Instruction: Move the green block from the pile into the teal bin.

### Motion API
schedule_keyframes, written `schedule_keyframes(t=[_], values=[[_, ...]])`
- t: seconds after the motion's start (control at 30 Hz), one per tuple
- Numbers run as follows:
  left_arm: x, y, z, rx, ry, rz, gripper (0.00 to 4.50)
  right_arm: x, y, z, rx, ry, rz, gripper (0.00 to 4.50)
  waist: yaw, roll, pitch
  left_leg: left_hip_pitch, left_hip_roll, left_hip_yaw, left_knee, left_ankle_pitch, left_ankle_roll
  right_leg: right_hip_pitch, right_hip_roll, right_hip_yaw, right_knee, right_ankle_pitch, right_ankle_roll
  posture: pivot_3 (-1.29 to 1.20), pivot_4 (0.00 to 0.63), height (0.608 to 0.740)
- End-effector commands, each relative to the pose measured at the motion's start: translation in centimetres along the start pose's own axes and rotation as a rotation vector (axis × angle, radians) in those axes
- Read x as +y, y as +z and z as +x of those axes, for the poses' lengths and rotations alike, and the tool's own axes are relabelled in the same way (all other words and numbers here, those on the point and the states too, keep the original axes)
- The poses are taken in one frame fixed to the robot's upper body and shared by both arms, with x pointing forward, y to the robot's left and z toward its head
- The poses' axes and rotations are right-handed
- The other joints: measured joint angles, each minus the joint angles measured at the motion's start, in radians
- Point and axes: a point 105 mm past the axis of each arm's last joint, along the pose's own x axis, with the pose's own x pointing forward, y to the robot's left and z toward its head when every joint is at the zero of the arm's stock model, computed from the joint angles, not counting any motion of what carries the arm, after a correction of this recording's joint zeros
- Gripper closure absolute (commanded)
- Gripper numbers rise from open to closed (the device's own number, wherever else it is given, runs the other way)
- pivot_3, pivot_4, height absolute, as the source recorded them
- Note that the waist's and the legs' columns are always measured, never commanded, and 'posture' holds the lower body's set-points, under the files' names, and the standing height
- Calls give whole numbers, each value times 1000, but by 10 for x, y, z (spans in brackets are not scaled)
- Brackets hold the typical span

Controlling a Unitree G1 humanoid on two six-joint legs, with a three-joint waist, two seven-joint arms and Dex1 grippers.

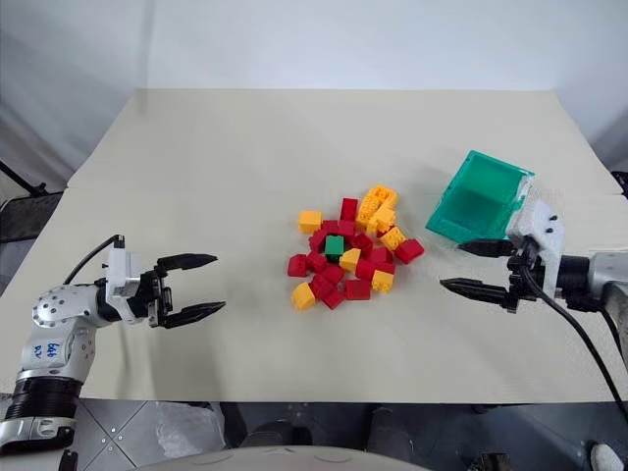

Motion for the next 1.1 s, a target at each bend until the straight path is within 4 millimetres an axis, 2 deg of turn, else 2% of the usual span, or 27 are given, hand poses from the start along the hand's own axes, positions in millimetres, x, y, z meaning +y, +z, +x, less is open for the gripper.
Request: schedule_keyframes(t=[0.03, 0.13, 0.2, 0.37, 0.53, 0.7, 0.93, 1.1], values=[[6, 7, -2, -18, 16, 35, 0, 2, 22, -15, -17, -36, -73, 23, 4, 0, 0, 0, 0, 0, 0, 0, 0, 0, 0, 0, 0, 0, 0, 0, 150, 740], [7, 8, -2, -24, 21, 42, 0, 4, 28, -19, 16, -52, -87, 23, 9, 0, 0, 0, 0, 0, 0, 0, 0, 0, 0, 1, 0, 0, 0, 0, 150, 740], [8, 8, 0, -27, 21, 44, 0, 4, 35, -13, 23, -57, -94, 23, 9, 0, 0, 0, 0, 0, 0, 0, 0, 0, 0, 1, 0, 0, 0, 0, 150, 740], [7, 9, 8, -51, 15, 50, 0, 13, 59, 33, 11, 39, -160, 23, 1, 0, 0, 1, 1, 0, 1, -1, -1, 0, 0, 5, 0, 0, -1, 0, 150, 740], [5, 10, 16, -70, 7, 58, 0, 10, 70, 78, 39, 122, -229, 23, -7, 0, 0, -2, 1, 0, 3, -1, -1, -1, 0, 7, 0, 1, -1, 0, 150, 740], [-5, 10, 28, -112, -9, 60, 0, 14, 79, 139, 130, 278, -353, 23, -18, 0, 0, -7, 0, -1, 10, -2, 1, -4, 1, 0, 1, 2, 1, 0, 150, 740], [-13, 9, 31, -125, 5, 57, 0, 15, 81, 184, 216, 357, -453, 23, -19, 0, 0, -8, 0, -1, 12, -3, 1, -3, 1, -1, 2, 2, 2, 0, 150, 740], [-15, 9, 29, -125, 22, 55, 0, 11, 72, 198, 281, 381, -509, 23, -20, 0, 0, -8, 1, -2, 13, -3, 1, -3, 1, -2, 3, 2, 2, 0, 150, 740]])
